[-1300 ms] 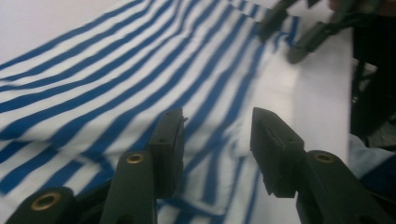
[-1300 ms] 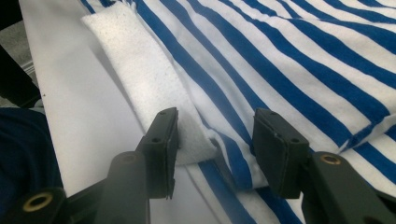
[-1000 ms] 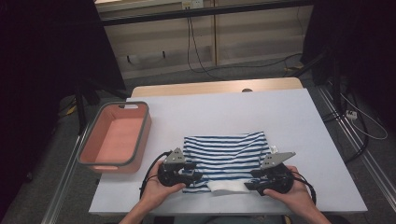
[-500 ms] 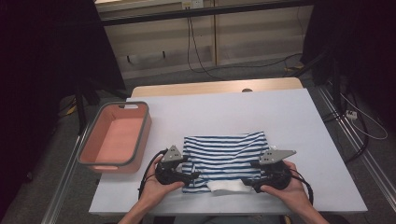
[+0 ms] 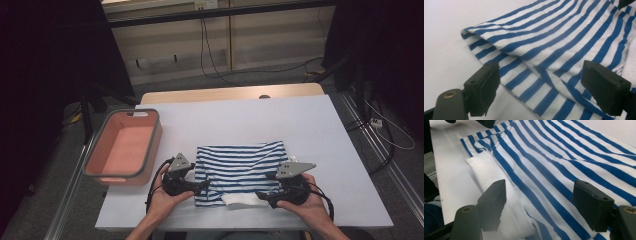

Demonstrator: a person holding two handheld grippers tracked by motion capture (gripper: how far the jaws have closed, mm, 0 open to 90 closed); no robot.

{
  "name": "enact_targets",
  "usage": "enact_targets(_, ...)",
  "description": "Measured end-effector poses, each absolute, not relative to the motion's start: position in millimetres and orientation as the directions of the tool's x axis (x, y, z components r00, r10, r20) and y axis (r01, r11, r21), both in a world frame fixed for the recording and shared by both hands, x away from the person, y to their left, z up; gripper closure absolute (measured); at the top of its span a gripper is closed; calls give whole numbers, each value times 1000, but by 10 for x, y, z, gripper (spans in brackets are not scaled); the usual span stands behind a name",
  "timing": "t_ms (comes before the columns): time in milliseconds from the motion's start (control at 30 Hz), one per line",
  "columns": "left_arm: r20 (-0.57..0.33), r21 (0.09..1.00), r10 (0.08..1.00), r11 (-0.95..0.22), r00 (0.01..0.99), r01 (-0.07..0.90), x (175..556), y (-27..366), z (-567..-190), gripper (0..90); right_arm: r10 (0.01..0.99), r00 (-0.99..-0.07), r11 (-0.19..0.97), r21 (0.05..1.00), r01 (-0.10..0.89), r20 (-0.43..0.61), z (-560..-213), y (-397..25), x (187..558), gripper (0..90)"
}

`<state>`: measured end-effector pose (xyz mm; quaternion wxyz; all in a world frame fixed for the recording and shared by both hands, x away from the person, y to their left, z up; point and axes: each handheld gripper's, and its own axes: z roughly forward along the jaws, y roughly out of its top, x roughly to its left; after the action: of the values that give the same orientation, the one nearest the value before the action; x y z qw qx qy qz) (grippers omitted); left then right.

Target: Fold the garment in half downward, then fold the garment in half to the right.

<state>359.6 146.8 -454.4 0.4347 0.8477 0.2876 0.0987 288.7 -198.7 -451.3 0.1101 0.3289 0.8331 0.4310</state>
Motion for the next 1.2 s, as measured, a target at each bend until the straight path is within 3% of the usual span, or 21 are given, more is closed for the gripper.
enact_targets(367,-84,807,594,-431,800,405,3639,1552,-4514,90,621,-777,430,783,449,104,-4510,-1806,2918,231)
enact_targets(433,-112,806,608,-407,786,429,3644,1551,-4514,88,622,-776,429,781,453,109,-4501,-1779,2923,216)
enact_targets(700,-83,813,645,-397,759,426,3703,1513,-4433,89,596,-796,439,786,435,108,-4446,-1635,2945,206)
enact_targets(1000,-58,807,656,-413,753,422,4052,1400,-4385,101,553,-831,486,787,380,61,-4395,-1299,3008,299)
enact_targets(1200,-81,791,675,-404,733,460,4342,1355,-4407,128,533,-843,493,784,378,72,-4410,-1099,3149,303)
